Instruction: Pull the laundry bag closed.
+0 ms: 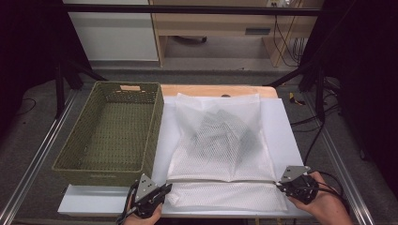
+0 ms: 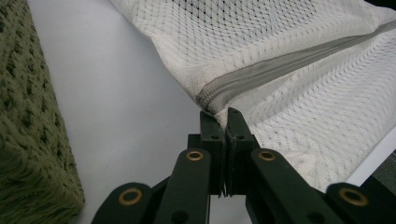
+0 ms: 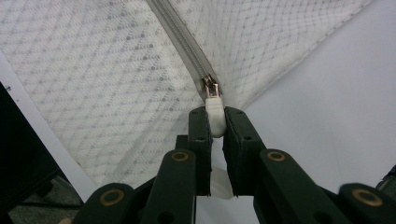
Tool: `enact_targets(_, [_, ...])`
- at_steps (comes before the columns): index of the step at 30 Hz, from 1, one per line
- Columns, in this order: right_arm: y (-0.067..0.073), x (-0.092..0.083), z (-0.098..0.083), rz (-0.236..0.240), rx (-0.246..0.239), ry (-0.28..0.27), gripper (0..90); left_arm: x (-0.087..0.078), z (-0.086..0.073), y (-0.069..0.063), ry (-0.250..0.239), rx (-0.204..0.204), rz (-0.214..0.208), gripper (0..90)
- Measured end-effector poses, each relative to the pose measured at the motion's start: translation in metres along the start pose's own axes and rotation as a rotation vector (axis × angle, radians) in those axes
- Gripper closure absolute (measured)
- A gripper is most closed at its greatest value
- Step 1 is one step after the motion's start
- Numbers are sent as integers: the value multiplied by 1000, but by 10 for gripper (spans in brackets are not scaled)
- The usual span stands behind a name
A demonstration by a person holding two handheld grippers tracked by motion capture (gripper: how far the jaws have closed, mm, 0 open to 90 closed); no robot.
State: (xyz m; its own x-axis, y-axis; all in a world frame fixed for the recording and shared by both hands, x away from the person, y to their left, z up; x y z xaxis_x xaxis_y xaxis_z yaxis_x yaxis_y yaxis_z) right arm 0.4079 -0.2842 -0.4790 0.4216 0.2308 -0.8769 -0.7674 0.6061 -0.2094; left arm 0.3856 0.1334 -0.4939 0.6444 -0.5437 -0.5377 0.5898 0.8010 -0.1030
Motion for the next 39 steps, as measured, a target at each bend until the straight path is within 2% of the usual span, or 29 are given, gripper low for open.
enact_targets(15, [-2, 2, -11, 3, 29, -3, 815, 3, -3, 0, 17, 14, 10, 886])
enact_targets(19, [-2, 3, -11, 0, 26, -6, 815, 5, -4, -1, 29, 45, 28, 886])
enact_targets(23, [-1, 3, -11, 0, 31, -8, 815, 6, -5, -1, 38, 56, 36, 886])
enact_targets(29, [2, 4, -10, -4, 35, -12, 815, 13, -9, -4, 92, 112, 80, 885])
enact_targets(39, [6, 6, -4, -1, 38, -34, 814, 15, -11, -1, 107, 131, 102, 882])
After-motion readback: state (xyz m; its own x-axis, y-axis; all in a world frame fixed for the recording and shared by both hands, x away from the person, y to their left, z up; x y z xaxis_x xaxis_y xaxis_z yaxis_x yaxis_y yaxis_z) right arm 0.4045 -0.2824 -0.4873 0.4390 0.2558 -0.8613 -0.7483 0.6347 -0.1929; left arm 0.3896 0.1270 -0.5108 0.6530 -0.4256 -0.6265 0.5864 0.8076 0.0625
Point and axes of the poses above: each handheld gripper's, and its own axes: x roughly forward along the jaws, z roughly out of its top, y roughly to its left, the point moved 5 cm from there along x, roughly forward along the jaws, and after that the axes turned 1 degree about x, right-handed, at the moved point
